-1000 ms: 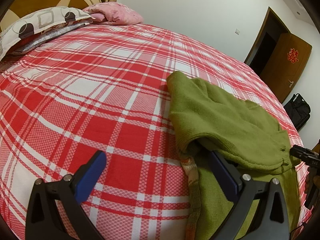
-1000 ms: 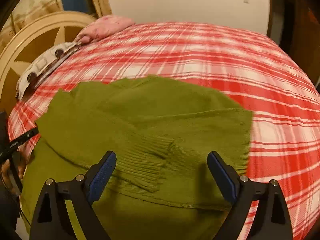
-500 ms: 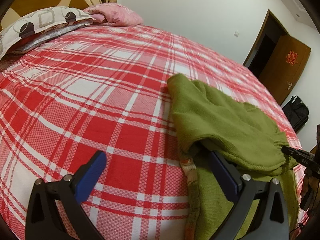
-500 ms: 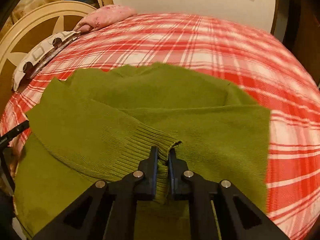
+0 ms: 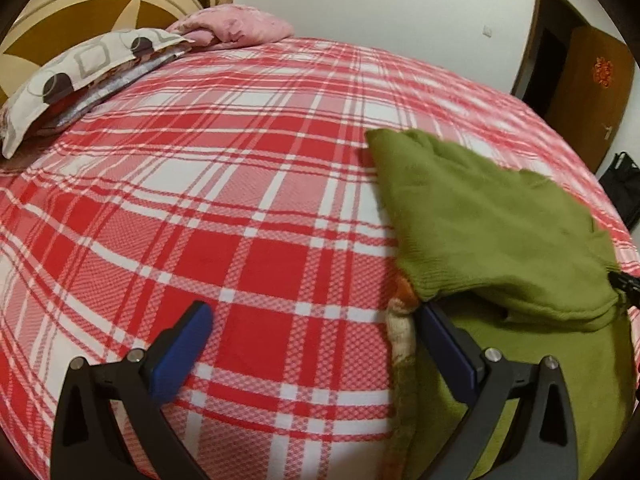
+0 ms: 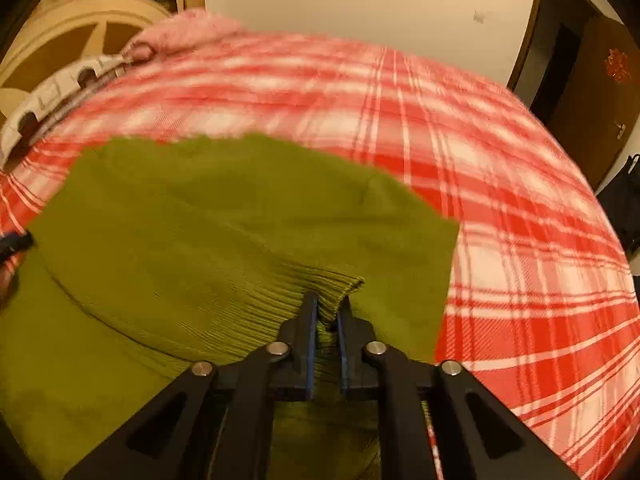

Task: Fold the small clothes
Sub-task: 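Open both grippers and lift them off the folded sweater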

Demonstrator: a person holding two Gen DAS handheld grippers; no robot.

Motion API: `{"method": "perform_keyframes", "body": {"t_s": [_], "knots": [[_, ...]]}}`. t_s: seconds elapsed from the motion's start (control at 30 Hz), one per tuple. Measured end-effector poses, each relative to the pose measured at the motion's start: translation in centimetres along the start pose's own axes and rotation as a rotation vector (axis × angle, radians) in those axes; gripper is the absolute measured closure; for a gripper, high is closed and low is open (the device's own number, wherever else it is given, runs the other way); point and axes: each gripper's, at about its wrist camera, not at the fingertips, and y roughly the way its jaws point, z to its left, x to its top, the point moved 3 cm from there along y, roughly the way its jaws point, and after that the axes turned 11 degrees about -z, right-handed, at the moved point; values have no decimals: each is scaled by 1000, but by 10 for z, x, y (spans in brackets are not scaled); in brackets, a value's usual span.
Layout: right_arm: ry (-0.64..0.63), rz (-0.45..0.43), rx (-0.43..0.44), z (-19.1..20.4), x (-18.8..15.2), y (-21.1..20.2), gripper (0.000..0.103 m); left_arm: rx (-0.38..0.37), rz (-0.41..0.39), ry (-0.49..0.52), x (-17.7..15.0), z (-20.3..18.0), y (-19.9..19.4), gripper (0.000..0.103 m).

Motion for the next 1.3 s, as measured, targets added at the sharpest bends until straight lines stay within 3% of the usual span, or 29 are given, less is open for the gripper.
{"method": "perform_keyframes", "body": {"t_s": [0.07, 0.13, 0.2, 0.33, 0.4, 0.6, 0.73, 1.0, 1.3], "knots": [[68, -8, 3, -14, -4, -9, 53, 8, 19, 2, -4, 2, -5, 0], [128, -1, 74, -22, -9, -22, 41, 8, 15, 19, -9, 4, -18, 0], [125, -28, 103, -25, -17, -49, 40, 15, -7, 22, -16, 7, -38, 0], [134, -36, 127, -25, -37, -91, 40, -55, -27, -30, -33, 10, -86, 0], [125, -27, 140, -19, -52, -110, 40, -78, -46, -8, -44, 6, -112, 0], [84, -52, 159, 3, -104, -168, 40, -35, -82, 143, -86, -2, -179, 0], [105, -56, 177, 11, -132, -190, 40, -9, -97, 158, -106, 6, -205, 0], [135, -79, 176, 22, -164, -219, 40, 54, -51, 212, -131, -7, -221, 0], [154, -33, 171, 30, -202, -231, 40, -5, 38, 263, -163, -34, -214, 0]]}}
